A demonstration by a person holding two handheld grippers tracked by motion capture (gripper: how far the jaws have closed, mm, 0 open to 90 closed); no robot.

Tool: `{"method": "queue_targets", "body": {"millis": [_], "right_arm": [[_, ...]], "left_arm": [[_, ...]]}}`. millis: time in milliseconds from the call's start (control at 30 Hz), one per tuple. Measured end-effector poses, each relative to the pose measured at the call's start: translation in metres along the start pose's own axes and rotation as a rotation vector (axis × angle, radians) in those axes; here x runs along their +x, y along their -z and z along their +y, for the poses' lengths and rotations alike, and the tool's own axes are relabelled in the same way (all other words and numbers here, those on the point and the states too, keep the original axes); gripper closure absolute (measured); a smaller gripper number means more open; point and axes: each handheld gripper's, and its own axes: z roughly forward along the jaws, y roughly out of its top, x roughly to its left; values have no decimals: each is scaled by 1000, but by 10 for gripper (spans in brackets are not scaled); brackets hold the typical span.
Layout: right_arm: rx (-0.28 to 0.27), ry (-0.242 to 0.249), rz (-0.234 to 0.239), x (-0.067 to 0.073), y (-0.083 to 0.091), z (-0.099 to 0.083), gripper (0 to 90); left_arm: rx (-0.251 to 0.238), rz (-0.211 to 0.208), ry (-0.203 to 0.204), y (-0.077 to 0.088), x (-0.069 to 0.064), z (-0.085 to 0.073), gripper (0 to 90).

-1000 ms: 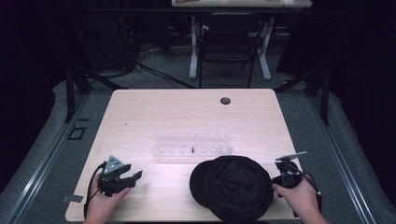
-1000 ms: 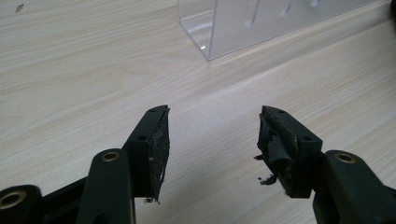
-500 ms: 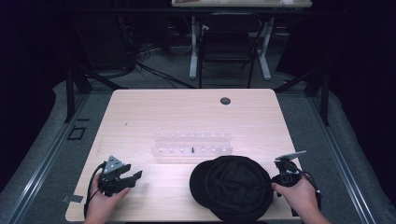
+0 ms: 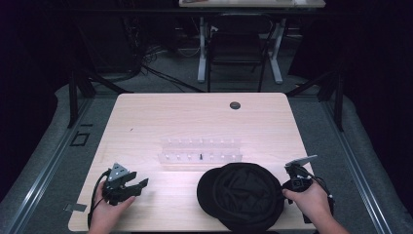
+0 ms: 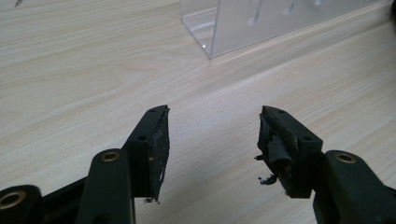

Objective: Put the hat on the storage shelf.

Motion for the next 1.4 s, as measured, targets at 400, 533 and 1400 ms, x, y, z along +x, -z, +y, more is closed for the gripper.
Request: {"method": "queue_targets", "body": {"millis": [400,533,1400], "right_arm": [[29,-42,65,-6,0,5,882],[31,-43,77,-6,2,6,884],[-4,-38,226,9,59,9,885]], "left_arm": [[-3,1,4,1,1,0,433],[1,0,5,1,2,0,433],[-2,0,15,1,2,0,433]]}}
